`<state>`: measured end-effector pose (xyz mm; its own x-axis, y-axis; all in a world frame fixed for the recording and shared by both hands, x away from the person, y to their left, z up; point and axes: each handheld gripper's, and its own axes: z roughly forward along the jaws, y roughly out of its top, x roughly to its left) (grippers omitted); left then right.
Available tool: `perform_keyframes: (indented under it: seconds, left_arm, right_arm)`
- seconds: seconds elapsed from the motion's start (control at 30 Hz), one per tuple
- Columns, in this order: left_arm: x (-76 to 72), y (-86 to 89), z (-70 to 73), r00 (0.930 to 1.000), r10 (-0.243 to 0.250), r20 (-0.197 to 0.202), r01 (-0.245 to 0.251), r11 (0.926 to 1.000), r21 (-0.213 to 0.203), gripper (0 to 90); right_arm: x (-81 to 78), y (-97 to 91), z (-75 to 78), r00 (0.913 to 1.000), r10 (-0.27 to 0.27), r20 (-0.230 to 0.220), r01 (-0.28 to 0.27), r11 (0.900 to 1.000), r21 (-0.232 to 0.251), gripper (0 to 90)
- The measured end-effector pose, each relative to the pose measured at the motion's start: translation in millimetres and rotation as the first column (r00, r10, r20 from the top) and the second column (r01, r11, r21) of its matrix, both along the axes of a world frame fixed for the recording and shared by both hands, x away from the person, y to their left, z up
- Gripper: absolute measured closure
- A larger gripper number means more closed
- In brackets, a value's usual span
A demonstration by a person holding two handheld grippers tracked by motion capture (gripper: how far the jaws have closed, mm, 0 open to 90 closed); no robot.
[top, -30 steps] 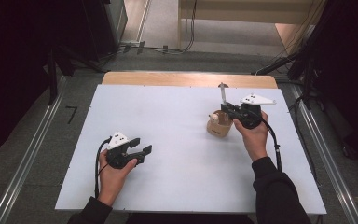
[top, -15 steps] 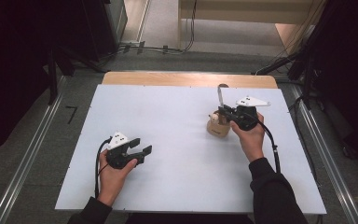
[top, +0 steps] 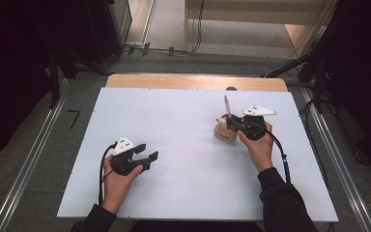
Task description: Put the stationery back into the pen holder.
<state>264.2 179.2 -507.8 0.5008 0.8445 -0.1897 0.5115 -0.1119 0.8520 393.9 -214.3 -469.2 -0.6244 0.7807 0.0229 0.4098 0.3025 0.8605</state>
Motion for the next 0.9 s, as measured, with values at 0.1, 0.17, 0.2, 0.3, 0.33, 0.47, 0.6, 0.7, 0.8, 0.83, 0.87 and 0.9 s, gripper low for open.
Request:
perform_keyframes:
  seconds: [0.1,0.17,0.2,0.3,0.33,0.47,0.6,0.7,0.8,0.83,0.87,0.9]
  left_arm:
    - [0.0,-0.2,-0.3,1.0000,-0.001,-0.002,0.001,1.0000,0.000,38.9]
    - [0.0,-0.3,-0.6,1.0000,0.001,-0.002,-0.001,1.0000,-0.001,38.9]
    - [0.1,-0.2,-0.7,1.0000,0.001,-0.003,-0.001,1.0000,-0.001,38.9]
    - [0.2,-0.2,-0.9,1.0000,-0.001,-0.004,0.001,1.0000,0.003,38.9]
    - [0.2,-0.3,-0.9,1.0000,-0.001,-0.004,0.001,1.0000,0.003,38.9]
    - [0.0,-0.2,-0.8,1.0000,-0.001,-0.004,0.001,1.0000,0.003,38.9]
    - [-0.3,0.2,-0.7,1.0000,0.003,-0.003,-0.003,1.0000,-0.007,38.9]
    - [-0.5,1.3,-0.1,1.0000,0.007,-0.002,-0.007,1.0000,-0.004,37.8]
    - [-0.7,1.5,0.1,0.9999,0.015,-0.001,-0.015,0.9999,-0.002,36.1]
    - [-0.8,1.5,0.1,0.9998,0.017,0.000,-0.017,0.9998,-0.003,35.9]
    - [-0.8,1.5,0.1,0.9998,0.019,0.000,-0.019,0.9998,-0.003,35.2]
    - [-0.9,1.4,0.1,0.9997,0.022,0.001,-0.022,0.9997,0.002,34.6]
  right_arm:
    - [-0.4,-2.4,-1.3,1.0000,-0.003,-0.007,0.003,1.0000,0.005,76.3]
    - [-1.3,-4.3,-1.0,1.0000,-0.004,-0.007,0.004,0.9998,0.019,73.6]
    - [-2.0,-5.4,-0.4,1.0000,-0.006,-0.005,0.007,0.9997,0.025,72.7]
    - [-4.1,-8.4,2.5,1.0000,-0.003,0.003,0.003,0.9993,0.038,69.2]
    - [-4.4,-9.4,3.4,1.0000,-0.003,0.008,0.003,0.9991,0.041,68.3]
    - [-5.8,-14.0,6.2,0.9997,-0.018,0.017,0.017,0.9985,0.051,62.4]
    - [-8.0,-18.1,7.7,0.9994,-0.032,0.010,0.031,0.9966,0.076,55.6]
    - [-9.0,-21.9,8.4,0.9996,-0.028,-0.008,0.028,0.9922,0.122,47.3]
    - [-10.3,-25.4,9.1,0.9994,-0.033,-0.012,0.034,0.9906,0.132,41.7]
    - [-10.5,-26.7,9.1,0.9995,-0.030,-0.012,0.031,0.9899,0.138,39.6]
    - [-10.8,-27.8,9.1,0.9994,-0.027,-0.023,0.030,0.9883,0.150,38.7]
    - [-10.9,-28.8,8.9,0.9994,-0.025,-0.025,0.028,0.9881,0.151,38.1]
